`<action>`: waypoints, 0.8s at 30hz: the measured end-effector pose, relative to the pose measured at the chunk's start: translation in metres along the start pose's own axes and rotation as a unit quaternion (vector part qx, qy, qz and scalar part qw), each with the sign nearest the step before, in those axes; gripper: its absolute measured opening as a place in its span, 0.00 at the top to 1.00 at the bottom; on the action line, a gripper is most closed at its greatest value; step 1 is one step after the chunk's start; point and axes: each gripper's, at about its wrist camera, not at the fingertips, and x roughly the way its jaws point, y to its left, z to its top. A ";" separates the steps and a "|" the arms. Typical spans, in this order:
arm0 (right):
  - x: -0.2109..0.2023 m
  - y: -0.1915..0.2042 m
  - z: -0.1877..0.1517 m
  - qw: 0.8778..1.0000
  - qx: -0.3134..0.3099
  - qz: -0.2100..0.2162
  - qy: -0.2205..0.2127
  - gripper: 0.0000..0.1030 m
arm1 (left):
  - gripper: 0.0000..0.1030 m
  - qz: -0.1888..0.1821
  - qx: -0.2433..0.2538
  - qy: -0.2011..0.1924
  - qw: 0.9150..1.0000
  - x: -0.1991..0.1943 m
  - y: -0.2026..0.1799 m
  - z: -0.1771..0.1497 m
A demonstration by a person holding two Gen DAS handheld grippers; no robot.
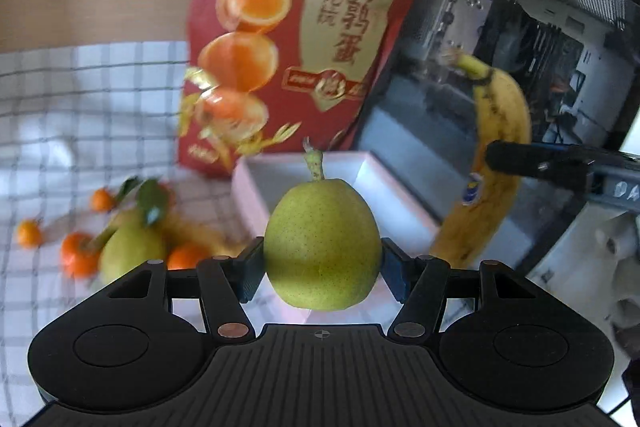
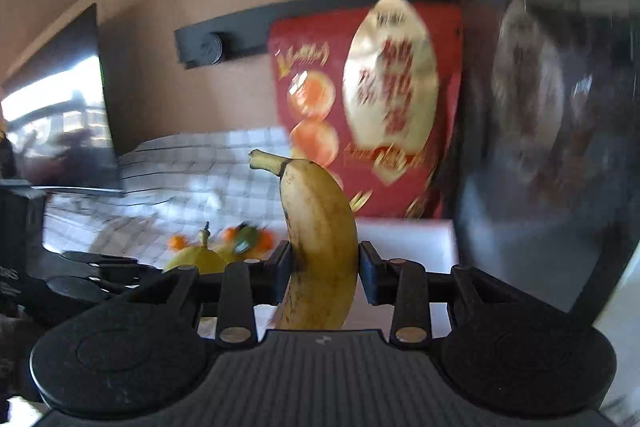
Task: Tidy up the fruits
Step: 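Carry the banana and pear over the pink box with both grippers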
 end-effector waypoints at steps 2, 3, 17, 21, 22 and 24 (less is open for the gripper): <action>0.018 -0.003 0.010 1.000 -0.015 -0.023 0.002 0.66 | 0.36 -0.005 0.017 0.015 1.000 0.030 -0.003 0.013; 0.026 -0.006 0.013 0.999 -0.016 -0.030 0.007 0.66 | 0.36 -0.005 0.023 0.022 0.999 0.044 -0.005 0.015; 0.162 -0.053 -0.018 0.980 0.067 -0.038 0.185 0.66 | 0.36 0.001 0.076 0.060 0.995 0.093 -0.005 -0.015; 0.184 -0.057 -0.021 0.973 0.097 -0.022 0.209 0.66 | 0.36 -0.005 0.061 0.050 0.997 0.086 -0.001 -0.017; 0.191 -0.057 -0.022 0.972 0.098 -0.020 0.215 0.66 | 0.36 -0.005 0.063 0.050 0.997 0.086 -0.002 -0.017; 0.207 -0.055 -0.024 0.968 0.100 -0.015 0.228 0.66 | 0.36 0.005 0.071 0.055 0.996 0.087 -0.003 -0.016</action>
